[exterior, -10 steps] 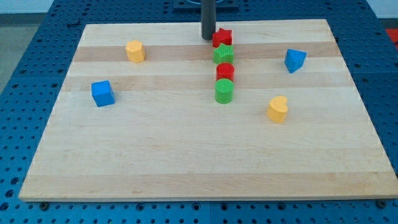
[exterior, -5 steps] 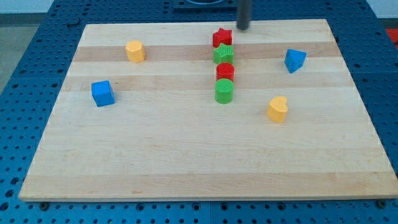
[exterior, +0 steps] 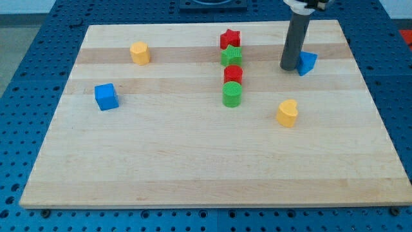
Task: Slide the blue triangle a bit up
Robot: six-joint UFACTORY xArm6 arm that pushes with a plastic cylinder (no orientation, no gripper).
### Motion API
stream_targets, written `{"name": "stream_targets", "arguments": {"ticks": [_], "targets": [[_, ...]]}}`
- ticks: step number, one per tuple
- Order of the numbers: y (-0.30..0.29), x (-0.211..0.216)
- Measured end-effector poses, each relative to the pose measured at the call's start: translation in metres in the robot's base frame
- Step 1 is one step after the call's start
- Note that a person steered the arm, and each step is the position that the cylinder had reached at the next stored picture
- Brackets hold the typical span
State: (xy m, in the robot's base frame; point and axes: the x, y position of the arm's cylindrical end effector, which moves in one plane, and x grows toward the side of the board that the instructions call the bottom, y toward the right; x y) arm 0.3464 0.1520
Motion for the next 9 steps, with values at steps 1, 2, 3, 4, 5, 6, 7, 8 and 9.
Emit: {"name": "stream_targets", "arguments": {"ticks": [1,2,3,4,5,6,7,8,9], "targets": [[0.011,0.023],[0.027,0.034],[0.038,0.027],[0.039,0.014],[0.039,0.000],[0.039,-0.022],[0.038,-0.041],[0.037,-0.056],[0.037,-0.063]]}}
